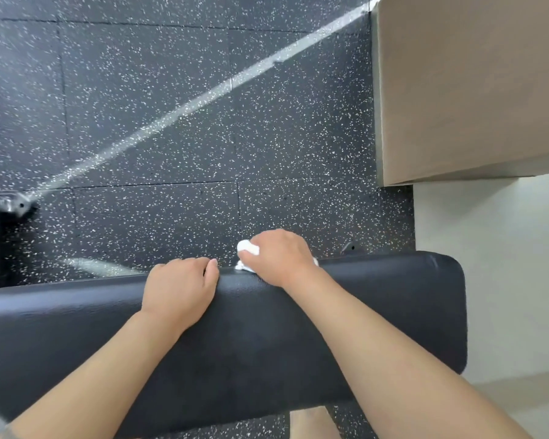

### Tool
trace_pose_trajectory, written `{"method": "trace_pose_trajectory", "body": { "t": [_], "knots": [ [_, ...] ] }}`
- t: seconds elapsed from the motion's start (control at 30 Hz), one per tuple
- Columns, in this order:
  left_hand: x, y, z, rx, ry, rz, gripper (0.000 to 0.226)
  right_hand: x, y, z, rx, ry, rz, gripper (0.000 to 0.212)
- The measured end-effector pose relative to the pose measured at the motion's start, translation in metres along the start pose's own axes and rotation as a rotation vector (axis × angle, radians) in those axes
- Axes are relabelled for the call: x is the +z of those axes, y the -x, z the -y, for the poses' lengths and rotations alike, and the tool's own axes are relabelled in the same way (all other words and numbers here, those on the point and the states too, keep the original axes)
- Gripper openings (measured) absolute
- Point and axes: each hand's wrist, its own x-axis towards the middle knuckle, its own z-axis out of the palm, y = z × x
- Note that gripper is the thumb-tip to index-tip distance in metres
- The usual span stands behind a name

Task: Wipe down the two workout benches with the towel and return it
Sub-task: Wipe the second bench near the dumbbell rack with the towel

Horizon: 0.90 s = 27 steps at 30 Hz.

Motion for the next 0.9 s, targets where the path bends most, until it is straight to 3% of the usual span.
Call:
{"method": "trace_pose_trajectory", "body": {
  "t": [0.17, 0.47, 0.63, 0.77, 0.9],
  "knots": [
    [-0.003, -0.001, -0.035, 0.060, 0.035, 0.062, 0.045, -0.007, 0.010, -0.021, -0.030, -0.066, -0.039, 0.047],
    [0.020, -0.020, -0.177, 0.217, 0.060, 0.094, 0.046, -0.067, 0.063, -0.241, 0.282, 0.103, -0.203, 0.054],
    [0.029, -0.027, -0.229, 0.222, 0.079, 0.079, 0.046, -0.056, 0.061, -0.230, 0.270, 0.088, -0.284, 0.045],
    [0.035, -0.025, -0.243, 0.194, 0.004, 0.024, 0.046, -0.041, 0.045, -0.188, 0.069, 0.035, -0.229, 0.038],
    [0.035, -0.019, -0.247, 0.142, -0.023, -0.037, 0.045, -0.049, 0.042, -0.212, 0.025, -0.047, -0.212, 0.042]
  ]
}}
